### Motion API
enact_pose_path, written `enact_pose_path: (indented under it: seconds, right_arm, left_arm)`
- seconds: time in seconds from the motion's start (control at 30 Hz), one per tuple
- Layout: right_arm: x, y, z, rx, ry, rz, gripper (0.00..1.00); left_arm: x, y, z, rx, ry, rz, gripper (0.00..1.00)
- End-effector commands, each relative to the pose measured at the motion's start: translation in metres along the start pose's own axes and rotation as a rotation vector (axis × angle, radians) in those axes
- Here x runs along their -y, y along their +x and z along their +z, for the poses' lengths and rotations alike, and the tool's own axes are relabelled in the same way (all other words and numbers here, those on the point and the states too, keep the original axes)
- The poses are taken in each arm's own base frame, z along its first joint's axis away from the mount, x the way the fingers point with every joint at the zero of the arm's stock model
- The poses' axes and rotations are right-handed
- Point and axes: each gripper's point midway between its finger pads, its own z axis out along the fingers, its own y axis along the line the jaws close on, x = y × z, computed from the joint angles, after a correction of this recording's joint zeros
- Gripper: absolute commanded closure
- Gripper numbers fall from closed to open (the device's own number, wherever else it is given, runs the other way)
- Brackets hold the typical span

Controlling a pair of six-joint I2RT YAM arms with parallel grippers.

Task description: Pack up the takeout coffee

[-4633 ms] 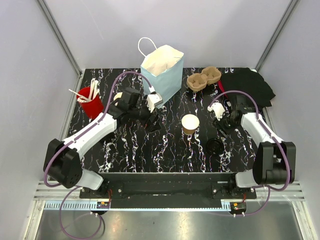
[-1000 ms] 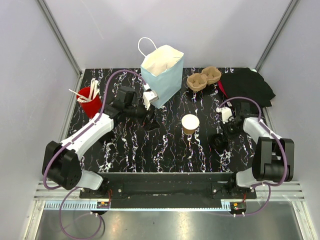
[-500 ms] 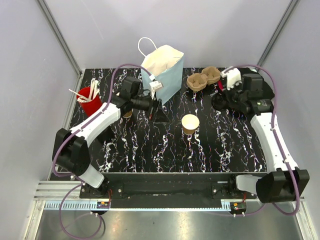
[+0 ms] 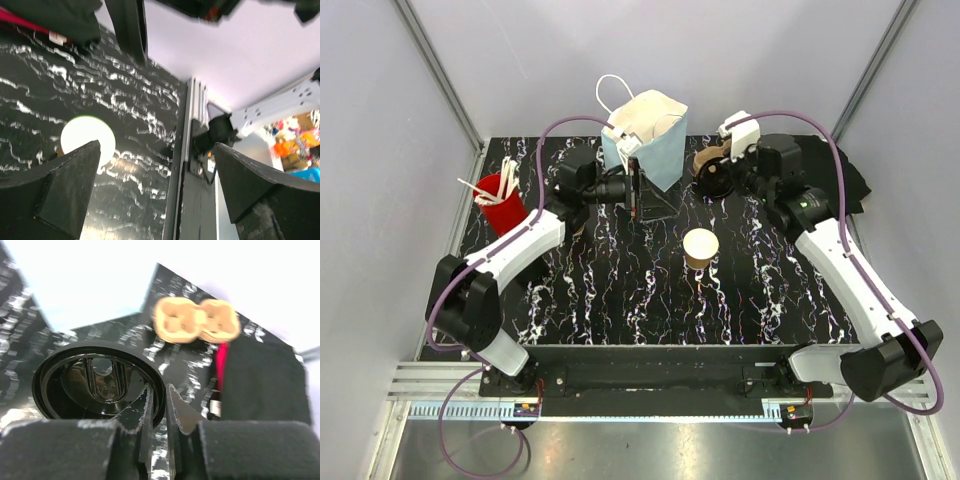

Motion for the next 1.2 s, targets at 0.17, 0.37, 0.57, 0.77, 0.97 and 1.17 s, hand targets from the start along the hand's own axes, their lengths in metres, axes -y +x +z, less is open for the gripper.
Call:
enact_pose_path:
  seconds: [0.17, 0.37, 0.57, 0.77, 0.97, 1.17]
  right_arm:
    - [-0.047, -0.042, 0.004, 0.077, -0.071, 0.161, 0.96]
    - [-0.074, -0.038, 0.014, 0.039, -0.133, 0.197, 0.96]
    - [-0.075, -0.044, 0.01, 0.053, -0.132, 0.205, 0.96]
    - [-0.074, -0.047, 0.004, 0.065, -0.129, 0.209, 0.96]
    - [-0.077, -0.046, 0.0, 0.066, -0.141, 0.21, 0.96]
    - [-0.076, -0.048, -0.001, 0.071, -0.142, 0.21, 0.96]
  left_arm:
    - [0.011, -0.039, 0.003, 0.189, 0.027, 0.048, 0.01]
    - [0.009, -0.037, 0.006, 0.184, 0.019, 0.067, 0.04]
    - [0.007, -0.032, 0.009, 0.166, 0.006, 0.073, 0.13]
    - [0.001, -0.026, 0.015, 0.141, -0.014, 0.064, 0.18]
    - [-0.001, -0.022, 0.017, 0.13, -0.018, 0.063, 0.39]
    - [-0.003, -0.022, 0.018, 0.125, -0.032, 0.062, 0.65]
